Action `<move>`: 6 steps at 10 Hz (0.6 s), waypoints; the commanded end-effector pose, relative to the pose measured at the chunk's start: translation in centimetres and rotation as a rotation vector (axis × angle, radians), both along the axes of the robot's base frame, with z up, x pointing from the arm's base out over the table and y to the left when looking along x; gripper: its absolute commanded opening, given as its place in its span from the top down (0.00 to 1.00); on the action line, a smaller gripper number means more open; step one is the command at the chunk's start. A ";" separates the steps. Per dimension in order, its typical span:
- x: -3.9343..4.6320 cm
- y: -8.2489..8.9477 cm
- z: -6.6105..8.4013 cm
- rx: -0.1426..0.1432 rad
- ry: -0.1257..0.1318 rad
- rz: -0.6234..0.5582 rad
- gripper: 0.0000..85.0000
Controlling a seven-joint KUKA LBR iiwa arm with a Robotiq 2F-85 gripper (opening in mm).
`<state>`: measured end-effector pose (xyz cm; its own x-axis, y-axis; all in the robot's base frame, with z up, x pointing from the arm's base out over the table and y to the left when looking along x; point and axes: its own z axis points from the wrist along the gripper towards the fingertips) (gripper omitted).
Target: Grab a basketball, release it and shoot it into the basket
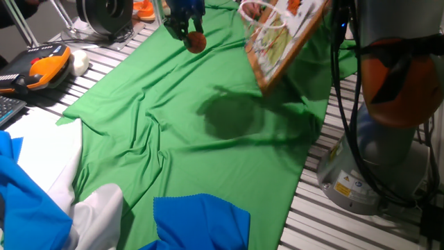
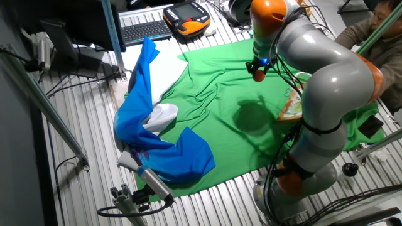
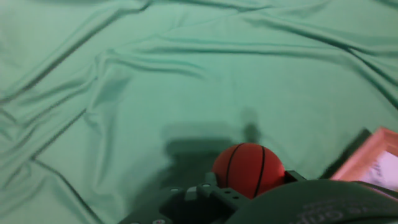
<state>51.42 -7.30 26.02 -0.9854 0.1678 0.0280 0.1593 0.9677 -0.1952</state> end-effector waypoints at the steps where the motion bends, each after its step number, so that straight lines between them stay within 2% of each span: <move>1: 0.01 0.0 0.0 -0.011 -0.008 -0.010 1.00; 2: 0.01 0.0 0.0 -0.019 -0.022 -0.017 1.00; 3: 0.01 0.0 0.0 -0.013 -0.030 -0.020 1.00; 4: 0.01 0.0 0.0 -0.025 -0.012 -0.009 1.00; 5: 0.01 0.0 0.0 -0.038 0.018 -0.008 1.00; 6: -0.31 -0.4 1.0 -0.050 0.041 -0.007 1.00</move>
<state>50.93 -7.86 26.63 -0.9821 0.1766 0.0653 0.1551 0.9555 -0.2510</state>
